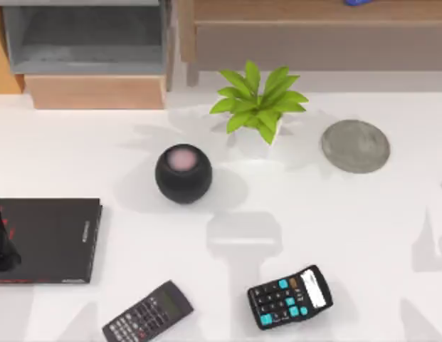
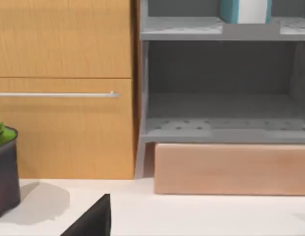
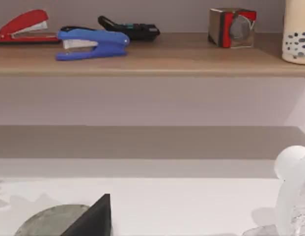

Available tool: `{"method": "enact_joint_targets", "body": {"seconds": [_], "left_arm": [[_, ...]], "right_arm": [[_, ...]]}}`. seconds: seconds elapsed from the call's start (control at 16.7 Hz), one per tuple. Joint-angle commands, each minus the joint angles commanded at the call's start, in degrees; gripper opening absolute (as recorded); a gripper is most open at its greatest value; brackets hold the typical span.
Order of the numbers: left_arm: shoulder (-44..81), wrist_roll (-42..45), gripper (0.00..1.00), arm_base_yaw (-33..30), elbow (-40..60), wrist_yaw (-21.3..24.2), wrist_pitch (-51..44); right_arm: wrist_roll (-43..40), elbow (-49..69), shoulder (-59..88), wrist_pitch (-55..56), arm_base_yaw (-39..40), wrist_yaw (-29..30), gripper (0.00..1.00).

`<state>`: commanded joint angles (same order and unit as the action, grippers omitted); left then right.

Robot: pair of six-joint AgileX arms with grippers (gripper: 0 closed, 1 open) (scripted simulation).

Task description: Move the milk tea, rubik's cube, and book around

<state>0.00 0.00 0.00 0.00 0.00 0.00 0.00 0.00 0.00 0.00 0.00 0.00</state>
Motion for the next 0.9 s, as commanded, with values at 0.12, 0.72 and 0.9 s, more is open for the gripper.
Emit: {"method": "enact_joint_targets", "body": {"seconds": [0.12, 0.72, 0.9], "left_arm": [[0.0, 0.0, 1.0, 0.0, 0.0, 0.0, 0.0], [0.0, 0.0, 1.0, 0.0, 0.0, 0.0, 0.0], [0.0, 0.0, 1.0, 0.0, 0.0, 0.0, 0.0]], "right_arm": [[0.0, 0.0, 0.0, 0.0, 0.0, 0.0, 1.0], [0.6, 22.5, 32.8, 22.0, -8.5, -8.9, 1.0], [0.7, 32.1, 52.6, 29.5, -12.3, -12.3, 1.0]]}}
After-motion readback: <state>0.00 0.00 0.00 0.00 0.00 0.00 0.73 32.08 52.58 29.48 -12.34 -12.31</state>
